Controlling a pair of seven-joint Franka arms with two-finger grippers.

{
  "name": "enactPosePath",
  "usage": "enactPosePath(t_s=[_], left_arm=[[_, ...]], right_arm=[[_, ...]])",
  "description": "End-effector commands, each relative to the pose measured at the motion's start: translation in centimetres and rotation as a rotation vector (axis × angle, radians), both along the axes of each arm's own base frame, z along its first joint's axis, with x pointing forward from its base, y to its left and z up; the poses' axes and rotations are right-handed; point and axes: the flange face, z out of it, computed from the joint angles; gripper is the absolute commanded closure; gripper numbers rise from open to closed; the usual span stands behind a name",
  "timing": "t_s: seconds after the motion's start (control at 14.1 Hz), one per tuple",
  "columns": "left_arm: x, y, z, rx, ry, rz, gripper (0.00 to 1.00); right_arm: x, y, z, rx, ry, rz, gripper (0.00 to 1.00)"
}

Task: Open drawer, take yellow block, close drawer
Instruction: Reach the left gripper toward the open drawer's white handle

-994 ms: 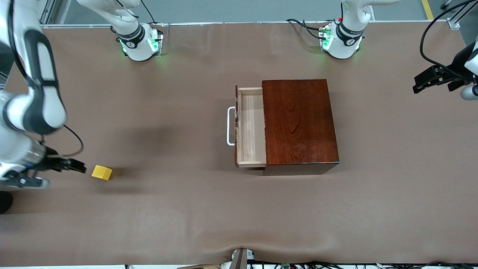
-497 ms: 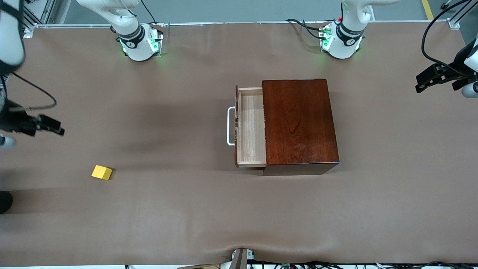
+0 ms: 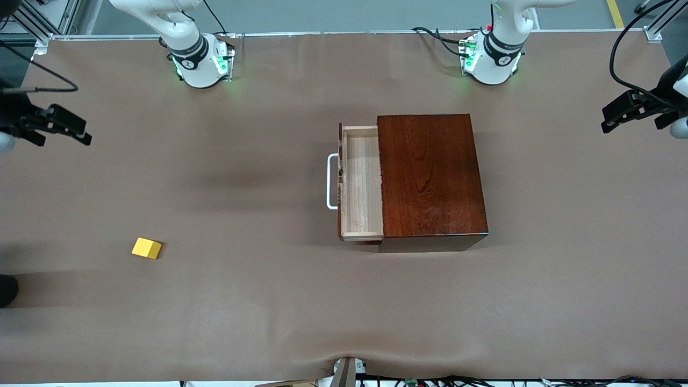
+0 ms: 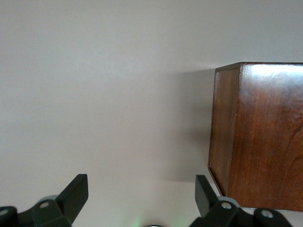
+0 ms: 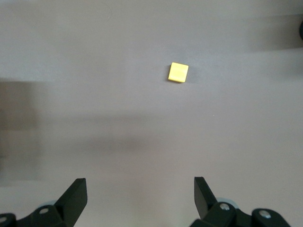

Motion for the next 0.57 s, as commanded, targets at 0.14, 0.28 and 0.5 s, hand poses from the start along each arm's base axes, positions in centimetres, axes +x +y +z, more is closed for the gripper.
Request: enactPosePath(t_s=[0.14,0.28,0.5], left_arm=[[-0.1,-0.22,0.4,0.011,0.006,-0.022,0.0],[-0.05,-0.27,0.31,0.014,0.007,-0.022,0.0],[-0.07,-0.59,0.31,0.008,0.008,-0.03,0.0]], right_arm=[[-1.0,-2.05,0.04,-0.014,0.013,-0.041,0.0],[-1.07,-1.95,0.17,-0.013,0.013,-0.041,0.0],[-1.01,-2.03,0.1,-0.013,0.013,-0.043,0.0]])
